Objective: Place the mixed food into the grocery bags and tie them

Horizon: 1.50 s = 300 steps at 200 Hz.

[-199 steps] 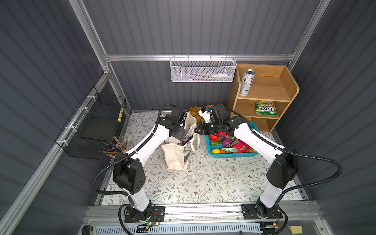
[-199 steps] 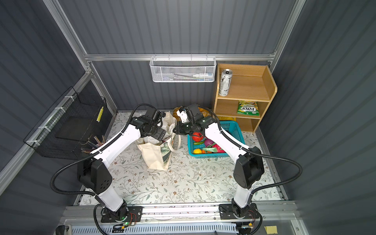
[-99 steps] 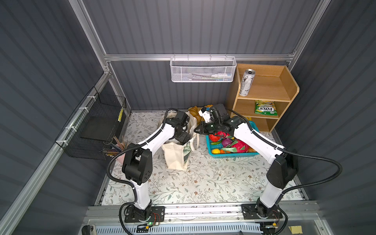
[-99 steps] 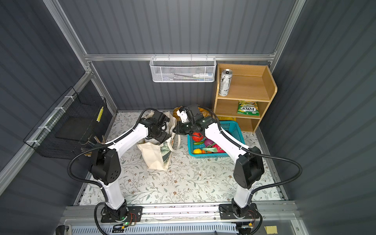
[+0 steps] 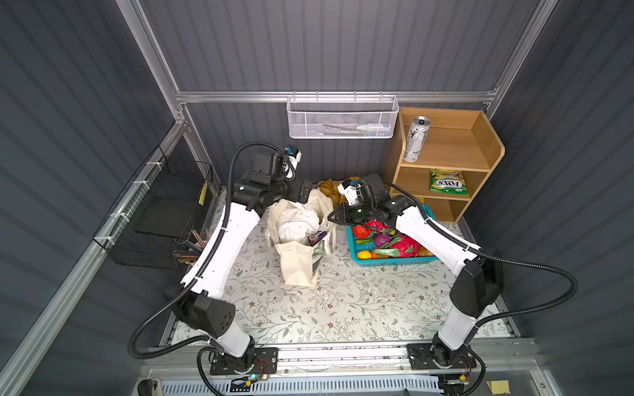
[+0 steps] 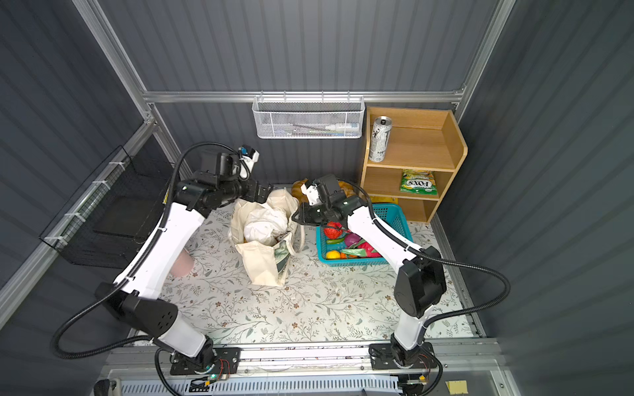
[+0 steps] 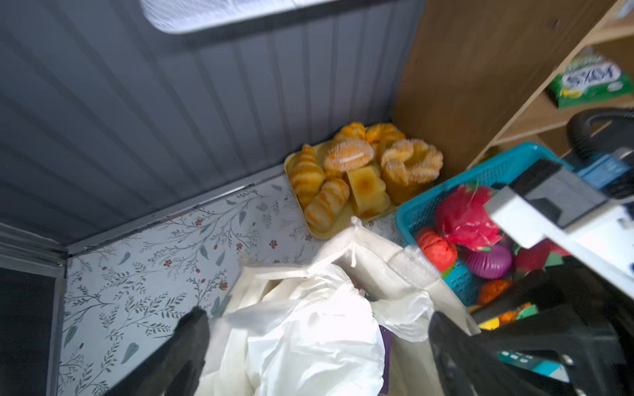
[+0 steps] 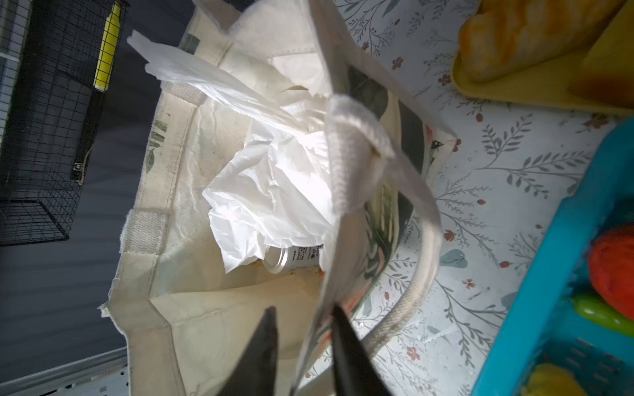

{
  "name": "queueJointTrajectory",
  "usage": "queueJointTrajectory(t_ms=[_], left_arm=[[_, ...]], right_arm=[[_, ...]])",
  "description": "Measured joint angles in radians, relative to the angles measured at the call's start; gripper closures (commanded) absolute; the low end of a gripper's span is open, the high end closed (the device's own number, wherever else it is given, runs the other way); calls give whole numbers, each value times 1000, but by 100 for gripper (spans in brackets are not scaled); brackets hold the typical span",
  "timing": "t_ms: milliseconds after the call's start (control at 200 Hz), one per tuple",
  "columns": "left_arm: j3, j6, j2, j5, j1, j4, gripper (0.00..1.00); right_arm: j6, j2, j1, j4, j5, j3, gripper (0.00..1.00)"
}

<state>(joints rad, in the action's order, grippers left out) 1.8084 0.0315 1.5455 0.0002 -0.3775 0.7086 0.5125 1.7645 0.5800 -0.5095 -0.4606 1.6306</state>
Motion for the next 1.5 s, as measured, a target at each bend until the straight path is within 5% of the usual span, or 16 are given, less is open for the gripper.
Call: queueJointTrajectory(t_ms=[160, 455, 845, 1006, 1201, 1501], left_arm=[[-252, -38, -179, -70, 51, -168, 0], [-577, -81, -340, -200, 134, -391, 0], [-959, -123, -523, -346, 260, -651, 0], [-1100, -104, -529, -376, 290, -732, 0], [-1287, -84, -438, -373, 290, -961, 0], [-1415, -73, -179, -353, 290, -1307, 0]], right_arm=[[-35, -42, -8, -45, 12, 47, 1], [-105, -335, -65, -75, 129, 17, 1], [-150, -799, -410, 52, 524, -584, 1], [-156, -815, -544, 190, 677, -783, 1], [-170, -754, -578, 383, 804, -950, 1], [-280, -556, -580, 817, 759, -1198, 1]])
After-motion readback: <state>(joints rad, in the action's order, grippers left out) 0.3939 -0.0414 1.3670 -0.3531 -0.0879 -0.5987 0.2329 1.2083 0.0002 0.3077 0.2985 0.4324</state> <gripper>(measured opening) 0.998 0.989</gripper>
